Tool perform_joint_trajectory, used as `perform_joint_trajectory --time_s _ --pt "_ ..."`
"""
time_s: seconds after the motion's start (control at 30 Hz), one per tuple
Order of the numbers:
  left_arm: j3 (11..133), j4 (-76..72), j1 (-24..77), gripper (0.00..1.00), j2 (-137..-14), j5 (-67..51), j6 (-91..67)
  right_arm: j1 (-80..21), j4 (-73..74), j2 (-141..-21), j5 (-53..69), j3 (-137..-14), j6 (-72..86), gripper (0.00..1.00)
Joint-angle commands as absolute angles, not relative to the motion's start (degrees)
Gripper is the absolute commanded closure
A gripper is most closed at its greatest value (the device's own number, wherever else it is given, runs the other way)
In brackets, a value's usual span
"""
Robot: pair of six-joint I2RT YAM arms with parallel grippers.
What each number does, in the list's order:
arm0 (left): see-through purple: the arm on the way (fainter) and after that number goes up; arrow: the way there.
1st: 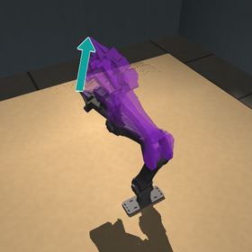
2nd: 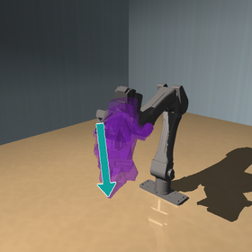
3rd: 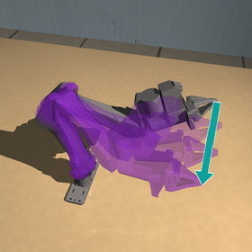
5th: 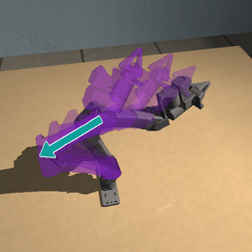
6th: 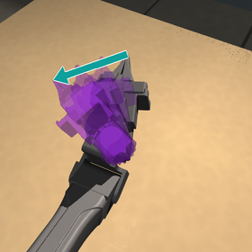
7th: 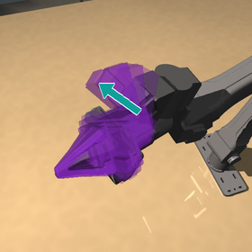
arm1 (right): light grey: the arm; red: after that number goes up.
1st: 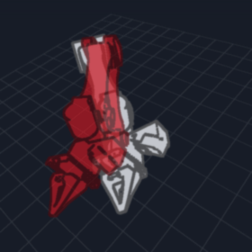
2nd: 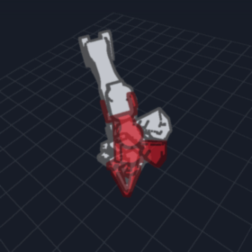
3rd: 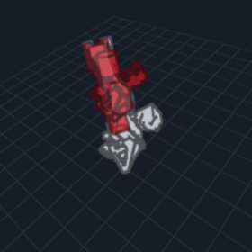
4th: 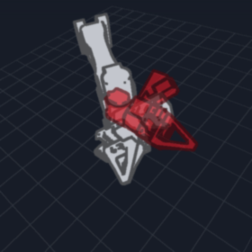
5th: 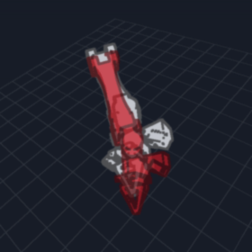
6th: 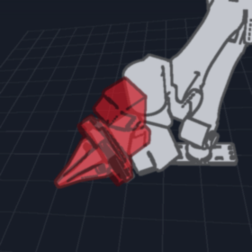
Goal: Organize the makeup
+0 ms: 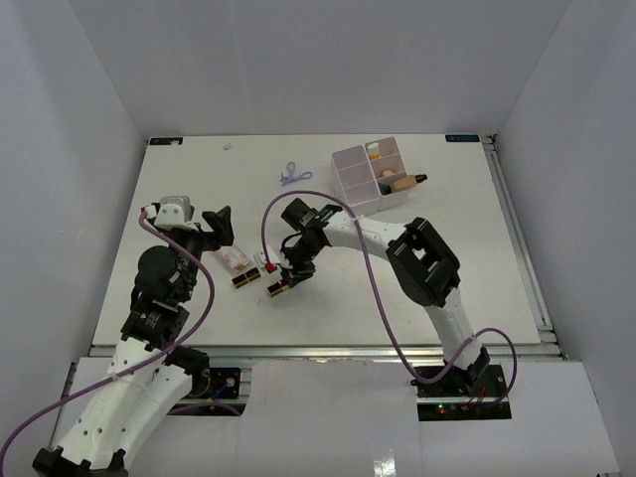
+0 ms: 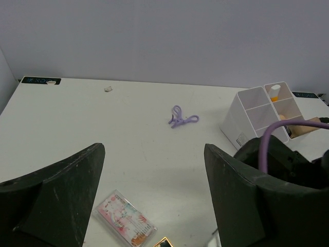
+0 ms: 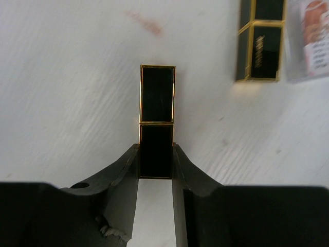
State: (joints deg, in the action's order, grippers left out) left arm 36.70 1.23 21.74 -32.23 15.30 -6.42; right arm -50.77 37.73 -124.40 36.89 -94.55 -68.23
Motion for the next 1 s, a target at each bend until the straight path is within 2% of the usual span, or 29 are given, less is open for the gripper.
perform_joint_trajectory --time_s 0.0,0.13,0.27,0.4,0.63,0.97 --pt "36.47 0.62 21.53 0.12 -33.33 10.68 -5.97 -44.93 38.75 -111.13 36.83 -87.7 -70.75 0.9" --pt "36.9 1.12 21.53 0.12 -35.57 5.49 -5.89 -36.8 38.33 -102.83 36.49 -85.95 -70.23 0.91" --pt "37.7 1.92 21.53 0.11 -38.63 0.7 -5.98 -27.98 34.13 -100.17 31.79 -87.69 -67.26 0.92" --pt "38.14 2.63 21.5 0.11 -41.39 0.09 -6.01 -24.27 27.16 -101.01 25.93 -90.63 -65.25 0.92" --pt "38.38 3.19 21.52 0.11 -43.87 -2.48 -5.53 -22.85 18.43 -106.58 15.39 -96.86 -64.96 0.92" --pt "38.94 3.98 21.47 0.11 -45.79 -4.39 -5.21 -22.79 15.23 -111.9 10.27 -101.4 -69.15 0.9"
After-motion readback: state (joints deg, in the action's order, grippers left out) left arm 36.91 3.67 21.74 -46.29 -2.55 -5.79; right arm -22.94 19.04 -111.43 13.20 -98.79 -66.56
